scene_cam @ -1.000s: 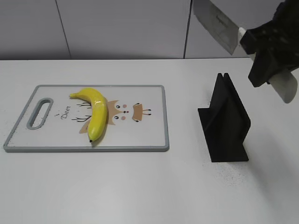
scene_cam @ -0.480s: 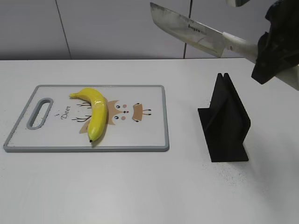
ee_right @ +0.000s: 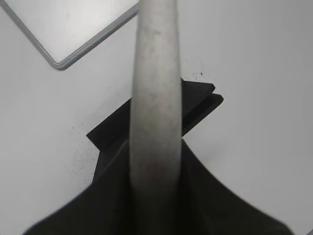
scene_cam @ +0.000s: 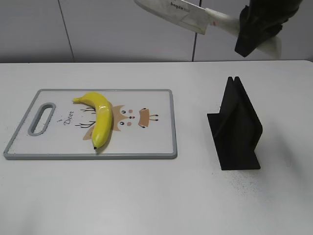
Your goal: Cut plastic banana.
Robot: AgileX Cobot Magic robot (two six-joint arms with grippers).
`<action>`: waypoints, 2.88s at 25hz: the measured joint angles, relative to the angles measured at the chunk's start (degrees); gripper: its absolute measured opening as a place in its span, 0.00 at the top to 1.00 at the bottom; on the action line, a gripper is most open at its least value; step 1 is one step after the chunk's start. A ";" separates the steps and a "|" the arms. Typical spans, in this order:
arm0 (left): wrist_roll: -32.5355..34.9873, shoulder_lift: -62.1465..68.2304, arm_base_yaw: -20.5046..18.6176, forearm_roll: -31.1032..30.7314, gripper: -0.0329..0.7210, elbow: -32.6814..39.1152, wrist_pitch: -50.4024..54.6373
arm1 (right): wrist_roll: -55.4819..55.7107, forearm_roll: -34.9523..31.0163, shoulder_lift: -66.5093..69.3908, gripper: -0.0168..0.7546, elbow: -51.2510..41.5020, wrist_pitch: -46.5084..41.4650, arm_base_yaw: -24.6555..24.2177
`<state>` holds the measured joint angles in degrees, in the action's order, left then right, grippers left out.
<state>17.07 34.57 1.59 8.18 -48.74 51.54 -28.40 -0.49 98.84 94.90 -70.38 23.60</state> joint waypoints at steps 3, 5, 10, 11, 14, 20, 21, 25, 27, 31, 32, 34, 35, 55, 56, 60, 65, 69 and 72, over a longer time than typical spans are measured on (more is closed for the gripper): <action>4.27 6.83 0.00 0.02 0.16 -5.09 -0.26 | -2.50 -0.36 2.76 0.77 2.45 0.00 0.00; 8.15 10.98 0.00 0.02 0.16 -8.83 -0.28 | -5.48 -1.84 4.21 0.77 3.74 0.00 0.00; 17.53 21.47 0.00 0.63 0.16 -17.73 1.15 | -14.78 -7.43 6.89 0.77 6.49 0.00 0.05; 19.57 23.26 0.00 1.19 0.16 -19.84 2.12 | -16.57 -8.05 7.26 0.77 7.08 0.00 0.19; 25.90 29.96 0.00 4.39 0.16 -25.85 6.29 | -19.99 -9.17 8.94 0.77 8.61 0.06 0.72; 42.62 41.98 0.00 11.97 0.17 -35.86 17.00 | -24.30 -10.99 13.26 0.77 11.51 0.06 3.05; 45.36 43.70 0.00 12.66 0.17 -36.87 17.53 | -24.92 -11.13 13.88 0.77 12.03 0.06 3.53; 57.93 48.64 0.00 15.73 0.17 -37.97 17.99 | -28.77 -11.24 16.42 0.77 13.55 0.11 5.22; 62.51 50.63 0.00 18.18 0.17 -37.97 18.05 | -30.15 -11.29 17.86 0.77 14.71 0.11 5.84; 69.36 53.88 0.00 22.69 0.18 -37.99 18.10 | -32.39 -11.57 20.73 0.77 16.93 0.11 6.16; 70.27 54.60 0.00 23.19 0.18 -37.99 18.10 | -32.81 -11.57 21.26 0.77 17.19 0.11 6.16; 71.96 56.54 0.00 23.88 0.20 -37.99 18.10 | -33.30 -11.57 22.36 0.77 17.59 0.11 6.16; 72.32 57.61 0.00 24.01 0.21 -37.99 18.10 | -33.43 -11.57 22.83 0.77 17.90 0.11 6.16; 77.49 70.00 3.58 24.21 0.50 -38.04 15.70 | -35.05 -12.24 26.39 0.77 19.11 0.20 6.16; 77.49 70.00 4.06 23.76 0.57 -38.04 15.00 | -35.05 -12.24 26.39 0.77 19.11 0.20 6.16; 77.49 70.00 4.78 21.99 0.81 -38.11 13.76 | -35.05 -12.24 26.39 0.77 19.11 0.20 6.16; 77.71 70.00 4.85 19.86 0.94 -38.11 13.49 | -35.00 -12.24 26.41 0.77 19.11 0.62 6.16; 77.78 70.06 4.85 19.80 0.95 -38.11 13.20 | -35.00 -11.98 26.41 0.77 19.11 0.90 6.16; 77.78 71.38 4.97 20.45 0.95 -38.29 12.77 | -34.85 -9.45 26.41 0.77 19.11 1.26 6.22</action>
<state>94.84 105.96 6.56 28.63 -87.02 64.31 -63.24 -9.94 125.25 114.01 -69.12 29.83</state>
